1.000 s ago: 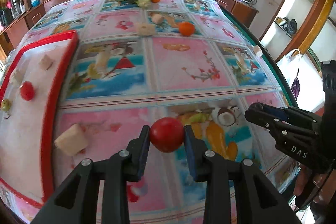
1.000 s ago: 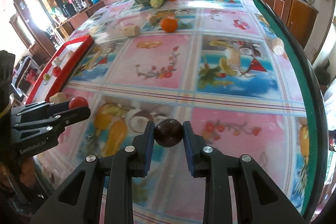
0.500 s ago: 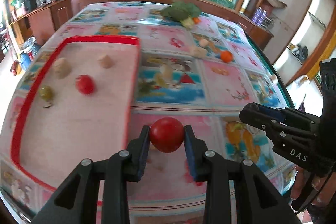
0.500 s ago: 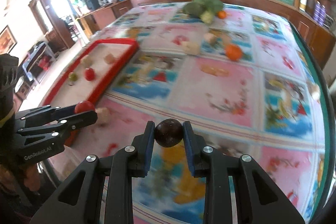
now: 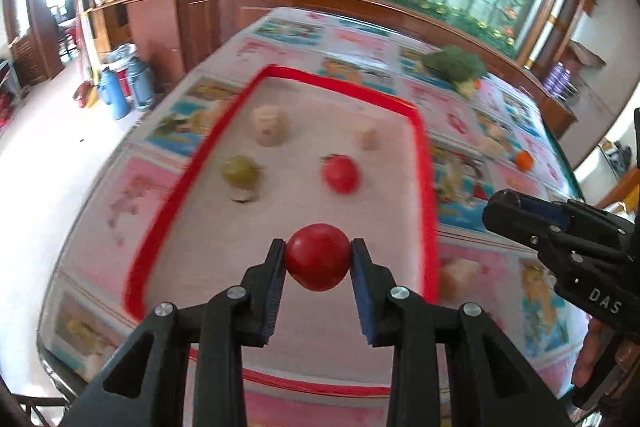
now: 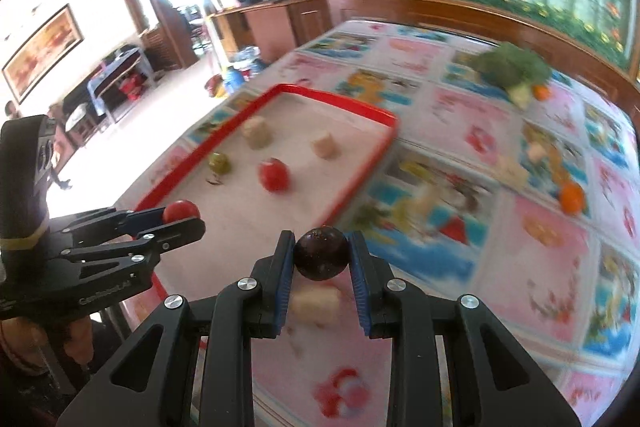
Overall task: Organize fruits
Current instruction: 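Carry the plum and tomato into the red-rimmed tray and open both grippers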
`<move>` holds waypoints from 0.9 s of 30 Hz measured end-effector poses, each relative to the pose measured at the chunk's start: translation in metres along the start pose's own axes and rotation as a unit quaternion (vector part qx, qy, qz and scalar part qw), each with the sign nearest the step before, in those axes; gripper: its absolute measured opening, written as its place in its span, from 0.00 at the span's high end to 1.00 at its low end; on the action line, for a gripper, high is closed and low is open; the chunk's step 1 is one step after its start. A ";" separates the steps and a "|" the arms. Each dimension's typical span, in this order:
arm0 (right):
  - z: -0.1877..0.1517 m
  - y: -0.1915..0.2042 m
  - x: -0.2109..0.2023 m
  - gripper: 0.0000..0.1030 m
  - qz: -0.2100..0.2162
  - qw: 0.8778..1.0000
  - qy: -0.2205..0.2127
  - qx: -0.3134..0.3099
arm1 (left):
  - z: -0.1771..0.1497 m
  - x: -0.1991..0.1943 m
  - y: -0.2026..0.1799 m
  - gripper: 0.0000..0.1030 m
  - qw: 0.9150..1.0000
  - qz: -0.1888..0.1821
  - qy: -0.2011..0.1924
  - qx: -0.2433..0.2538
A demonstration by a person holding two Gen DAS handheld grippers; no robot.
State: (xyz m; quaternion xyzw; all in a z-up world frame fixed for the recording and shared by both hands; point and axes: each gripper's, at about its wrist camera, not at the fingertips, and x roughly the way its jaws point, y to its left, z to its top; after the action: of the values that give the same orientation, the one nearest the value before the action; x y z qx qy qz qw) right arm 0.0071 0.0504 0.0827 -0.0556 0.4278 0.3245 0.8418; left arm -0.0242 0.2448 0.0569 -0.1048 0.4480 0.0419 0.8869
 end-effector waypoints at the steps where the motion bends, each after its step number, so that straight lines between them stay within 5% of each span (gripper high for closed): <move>1: 0.005 0.007 0.006 0.74 0.006 1.000 0.002 -0.007 | 0.001 0.001 0.007 0.66 1.000 0.007 0.000 -0.005; 15: 0.020 0.057 0.094 0.74 0.035 0.996 0.064 -0.041 | 0.008 0.034 0.060 0.66 0.998 0.044 0.021 -0.038; 27: 0.023 0.062 0.117 0.74 0.031 0.995 0.082 -0.046 | 0.011 0.052 0.066 0.66 0.998 0.042 0.037 -0.040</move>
State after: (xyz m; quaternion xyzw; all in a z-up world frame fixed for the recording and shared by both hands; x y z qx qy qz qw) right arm 0.0357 0.1655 0.0194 -0.1078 0.4817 0.3641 0.7898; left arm 0.0041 0.3106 0.0118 -0.1232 0.4829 0.0930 0.8620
